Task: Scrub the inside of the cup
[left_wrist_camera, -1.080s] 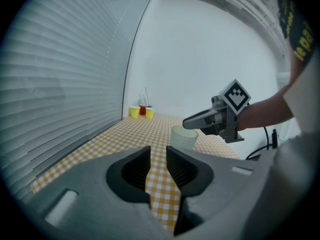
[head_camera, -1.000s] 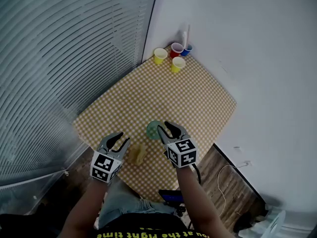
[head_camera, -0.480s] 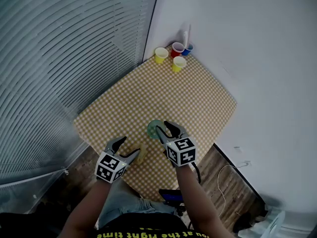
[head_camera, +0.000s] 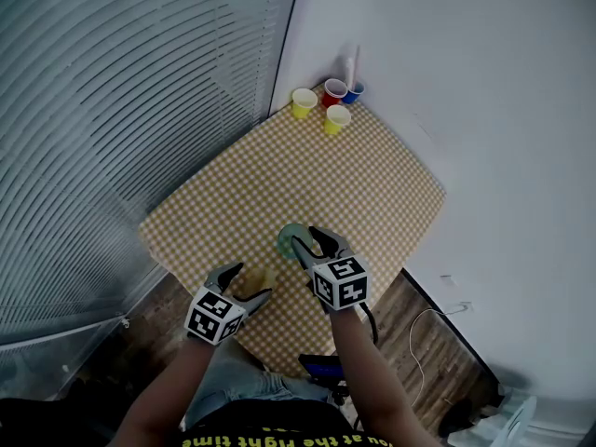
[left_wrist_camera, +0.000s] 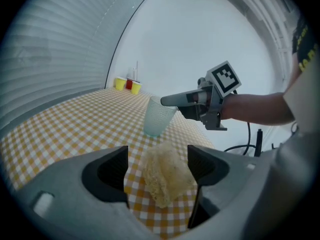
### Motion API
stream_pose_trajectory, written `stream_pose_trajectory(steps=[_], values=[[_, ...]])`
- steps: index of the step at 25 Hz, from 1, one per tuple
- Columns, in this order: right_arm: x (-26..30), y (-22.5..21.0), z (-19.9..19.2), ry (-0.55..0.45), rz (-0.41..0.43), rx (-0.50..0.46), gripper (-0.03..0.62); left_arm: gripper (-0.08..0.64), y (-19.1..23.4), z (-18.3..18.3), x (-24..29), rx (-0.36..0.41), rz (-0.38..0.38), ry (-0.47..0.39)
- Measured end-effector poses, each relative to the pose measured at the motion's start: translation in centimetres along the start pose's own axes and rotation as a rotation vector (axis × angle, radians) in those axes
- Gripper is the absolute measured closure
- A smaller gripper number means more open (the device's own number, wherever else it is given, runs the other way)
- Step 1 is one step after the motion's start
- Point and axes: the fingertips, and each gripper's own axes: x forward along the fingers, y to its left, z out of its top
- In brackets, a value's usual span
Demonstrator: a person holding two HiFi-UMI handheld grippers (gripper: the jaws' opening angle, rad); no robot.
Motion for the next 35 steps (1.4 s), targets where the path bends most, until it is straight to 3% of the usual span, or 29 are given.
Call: stream_pose_trajectory(steps=[6, 9, 20, 31, 35], values=[[0.1, -0.1, -0.3, 0.013, -0.001, 0.004, 0.391, 0.176, -1.2, -1.2, 0.6, -0.02, -0.022, 0.053], [0.1, -0.2, -0.5, 0.019, -0.003, 0.009, 0.391, 0.17, -1.8, -1.5, 0.9, 0.011, -0.024, 0.069], [-0.1, -0.2, -1.1, 0.031, -0.001, 0.018, 0.405, 0.169, -0.8, -3.2, 1.4, 0.026, 0.043, 0.123], [-1.1, -0.5, -2.5, 0.06, -0.006, 0.02, 0.445, 0.266, -0.9, -3.5, 1.2, 0.031, 0.032, 0.125], [-1.6, -0.9, -3.5, 0.061, -0.017, 0.034, 0.469, 0.301, -1.0, -3.4, 1.0, 0.078, 0.028, 0.131]])
